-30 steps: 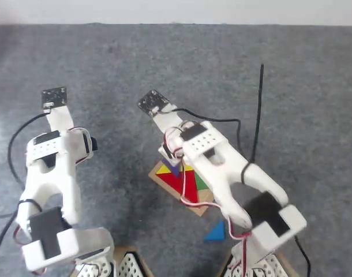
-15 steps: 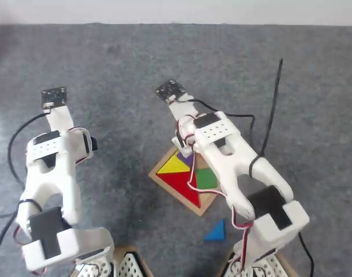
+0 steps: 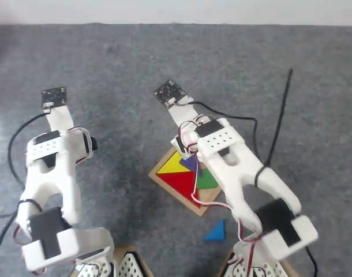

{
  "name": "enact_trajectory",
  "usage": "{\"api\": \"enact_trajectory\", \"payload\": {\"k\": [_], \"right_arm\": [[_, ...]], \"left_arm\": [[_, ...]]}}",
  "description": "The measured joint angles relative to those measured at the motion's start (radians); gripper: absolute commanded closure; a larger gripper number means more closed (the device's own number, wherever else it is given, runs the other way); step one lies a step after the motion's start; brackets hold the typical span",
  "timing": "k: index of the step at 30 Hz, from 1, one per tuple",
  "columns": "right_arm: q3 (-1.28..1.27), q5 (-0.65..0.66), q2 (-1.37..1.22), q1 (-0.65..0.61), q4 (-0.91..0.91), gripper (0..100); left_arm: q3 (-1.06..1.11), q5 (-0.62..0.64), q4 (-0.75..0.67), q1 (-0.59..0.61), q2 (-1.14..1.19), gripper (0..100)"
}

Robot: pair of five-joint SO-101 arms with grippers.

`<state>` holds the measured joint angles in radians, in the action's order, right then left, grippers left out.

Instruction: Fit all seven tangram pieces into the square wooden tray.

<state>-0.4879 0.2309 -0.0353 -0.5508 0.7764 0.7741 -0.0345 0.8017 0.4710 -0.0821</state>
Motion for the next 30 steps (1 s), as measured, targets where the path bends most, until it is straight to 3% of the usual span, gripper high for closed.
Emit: {"api": "enact_trajectory", "payload": {"k": [7,14,30], "right_arm": [[0.006,0.0,-0.077,0.006,0.011,98.4],[0.011,0.0,-0.064,0.095,0.071,86.0],[0.011,0.0,-0.049,0.187,0.192,85.8]], "left_arm": [[0.0,0.0,-0.003,0.0,0.0,79],[0.0,0.0,-0.005,0.0,0.0,79],[0.0,0.0,-0.005,0.0,0.0,79]]}}
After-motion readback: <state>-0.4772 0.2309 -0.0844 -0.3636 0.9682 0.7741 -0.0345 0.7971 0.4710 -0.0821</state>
